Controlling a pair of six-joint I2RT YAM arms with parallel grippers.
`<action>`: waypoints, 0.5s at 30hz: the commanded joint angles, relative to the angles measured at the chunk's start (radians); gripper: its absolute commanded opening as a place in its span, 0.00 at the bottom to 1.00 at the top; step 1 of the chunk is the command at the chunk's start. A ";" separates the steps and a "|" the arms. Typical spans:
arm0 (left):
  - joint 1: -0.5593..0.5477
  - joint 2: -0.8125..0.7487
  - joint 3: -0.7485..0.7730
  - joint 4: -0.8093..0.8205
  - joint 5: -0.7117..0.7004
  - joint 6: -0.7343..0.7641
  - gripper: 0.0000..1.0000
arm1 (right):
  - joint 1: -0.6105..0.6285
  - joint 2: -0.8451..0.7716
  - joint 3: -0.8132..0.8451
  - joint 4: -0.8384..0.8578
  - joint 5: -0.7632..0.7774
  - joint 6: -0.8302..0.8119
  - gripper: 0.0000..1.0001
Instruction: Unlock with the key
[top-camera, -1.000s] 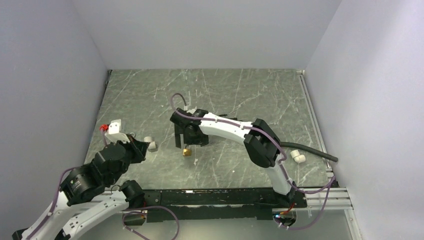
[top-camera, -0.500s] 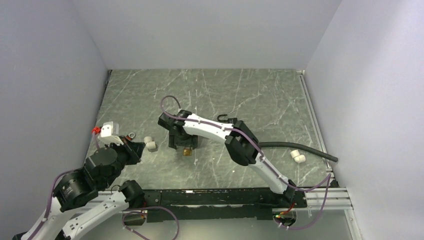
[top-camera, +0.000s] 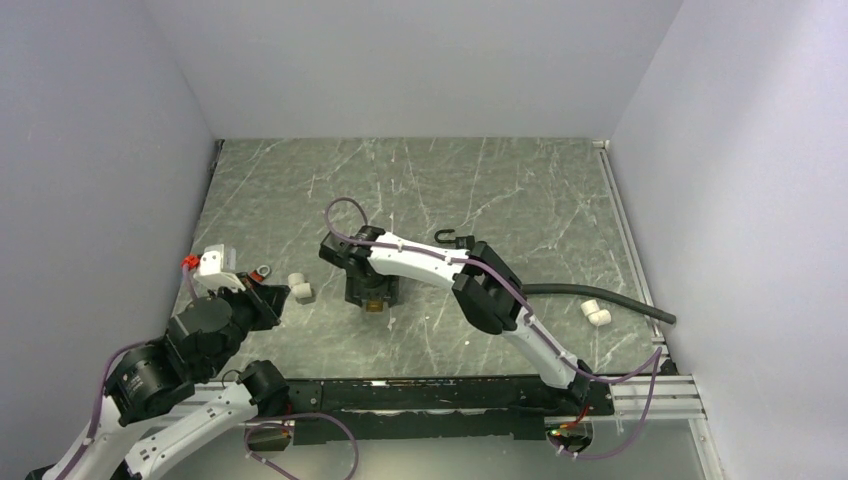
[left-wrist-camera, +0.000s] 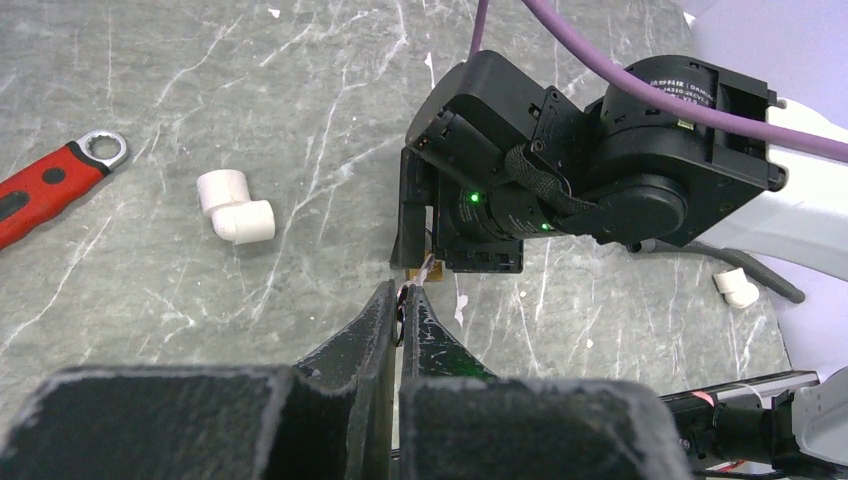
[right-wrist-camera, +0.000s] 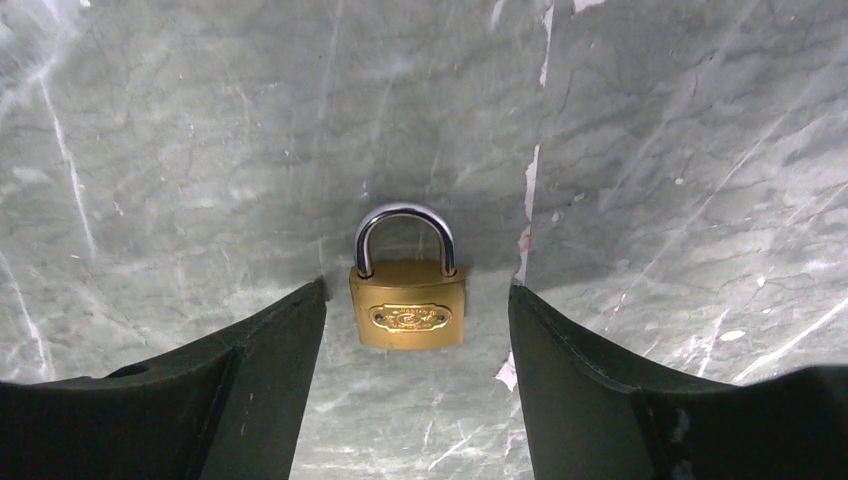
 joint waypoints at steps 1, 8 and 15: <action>-0.004 -0.008 -0.002 0.012 -0.005 0.018 0.00 | 0.016 -0.032 -0.032 -0.005 -0.007 0.009 0.67; -0.005 -0.007 -0.001 0.010 -0.005 0.018 0.00 | 0.011 -0.021 -0.072 0.038 -0.010 -0.001 0.55; -0.004 -0.017 -0.002 0.009 -0.010 0.014 0.00 | -0.007 -0.029 -0.129 0.094 -0.048 -0.014 0.00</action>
